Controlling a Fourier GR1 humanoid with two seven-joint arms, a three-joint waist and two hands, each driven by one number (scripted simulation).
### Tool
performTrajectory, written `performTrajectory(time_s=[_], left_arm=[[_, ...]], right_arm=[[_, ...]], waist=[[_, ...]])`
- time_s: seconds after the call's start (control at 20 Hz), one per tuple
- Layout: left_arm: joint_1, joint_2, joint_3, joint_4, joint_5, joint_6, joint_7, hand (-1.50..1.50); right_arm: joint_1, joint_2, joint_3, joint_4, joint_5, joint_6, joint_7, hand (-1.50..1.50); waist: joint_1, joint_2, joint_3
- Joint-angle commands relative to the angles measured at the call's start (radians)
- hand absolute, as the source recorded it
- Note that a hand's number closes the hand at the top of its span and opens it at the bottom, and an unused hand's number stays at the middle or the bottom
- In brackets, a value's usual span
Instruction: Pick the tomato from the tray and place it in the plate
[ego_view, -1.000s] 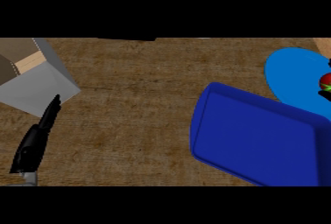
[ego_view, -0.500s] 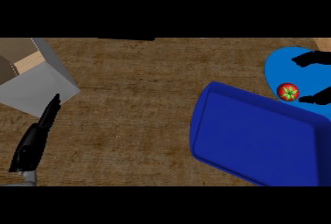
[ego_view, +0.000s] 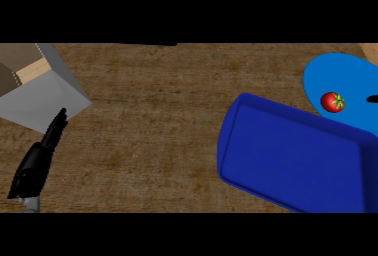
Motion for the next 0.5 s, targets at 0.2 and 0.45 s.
performTrajectory(time_s=[0.2, 0.45], left_arm=[[0.013, -0.005, -0.004, 0.003, 0.006, -0.012, -0.028, 0.00], [-0.006, -0.001, 0.007, -0.010, 0.013, -0.012, -0.011, 0.00]], right_arm=[[0.031, -0.118, -0.151, 0.034, -0.153, 0.185, 0.051, -1.50], [0.092, -0.161, -0.167, -0.002, -0.170, 0.247, 0.001, -1.50]], waist=[[0.011, 0.014, 0.006], [0.005, 0.014, 0.010]])
